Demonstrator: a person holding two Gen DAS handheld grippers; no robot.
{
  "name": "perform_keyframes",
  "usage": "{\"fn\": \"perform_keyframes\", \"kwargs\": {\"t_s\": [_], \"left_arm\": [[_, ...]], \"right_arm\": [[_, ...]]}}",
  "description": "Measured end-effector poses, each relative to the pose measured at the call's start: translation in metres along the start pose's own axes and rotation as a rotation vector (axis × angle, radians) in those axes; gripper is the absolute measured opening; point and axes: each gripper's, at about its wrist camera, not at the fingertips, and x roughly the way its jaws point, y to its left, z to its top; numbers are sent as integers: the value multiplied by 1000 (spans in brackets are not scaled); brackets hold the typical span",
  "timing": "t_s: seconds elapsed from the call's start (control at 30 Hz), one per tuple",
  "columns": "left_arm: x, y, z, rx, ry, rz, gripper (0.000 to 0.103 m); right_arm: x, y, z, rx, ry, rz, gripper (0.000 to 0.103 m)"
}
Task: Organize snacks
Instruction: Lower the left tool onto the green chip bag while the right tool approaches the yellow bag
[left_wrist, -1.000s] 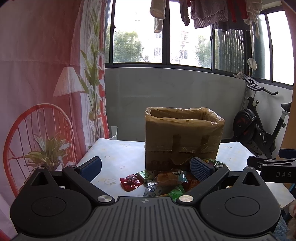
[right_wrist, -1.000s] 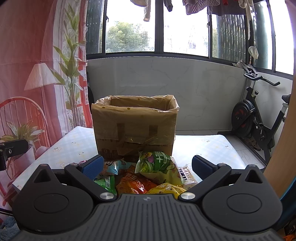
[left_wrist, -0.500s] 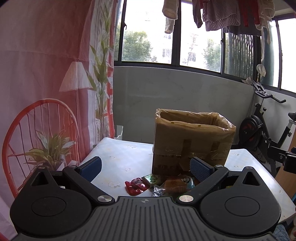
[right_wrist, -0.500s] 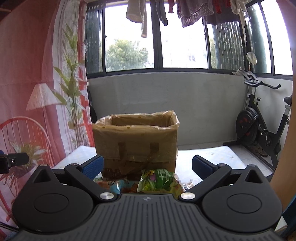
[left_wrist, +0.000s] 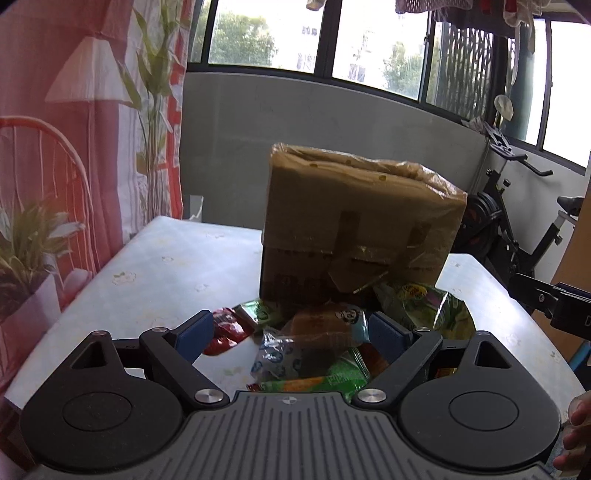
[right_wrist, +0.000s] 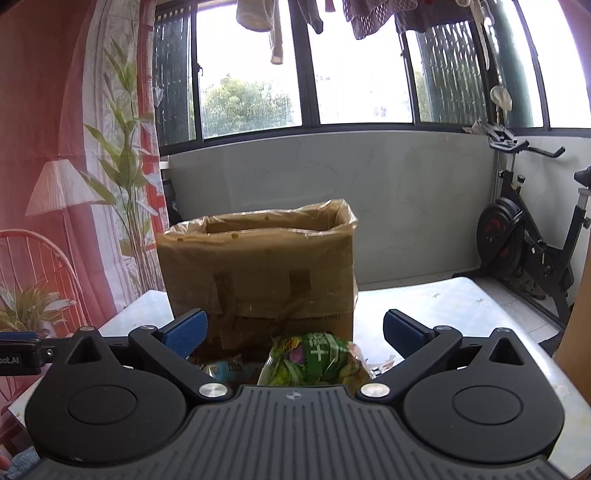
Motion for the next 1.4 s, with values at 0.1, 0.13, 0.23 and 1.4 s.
{"fn": "perform_keyframes", "kwargs": {"t_s": [0.1, 0.13, 0.23, 1.4], "left_arm": [[20, -4, -12, 19, 60, -10, 91], [25, -6, -16, 30, 72, -12, 91], [38, -11, -25, 61, 101, -21, 91], [102, 8, -60, -89, 352, -24, 103]], "right_arm": [[12, -3, -16, 3, 45, -16, 103], [14, -4, -20, 7, 57, -17, 103], [20, -9, -30, 16, 80, -27, 103], [56, -34, -57, 44, 194, -40, 103]]}}
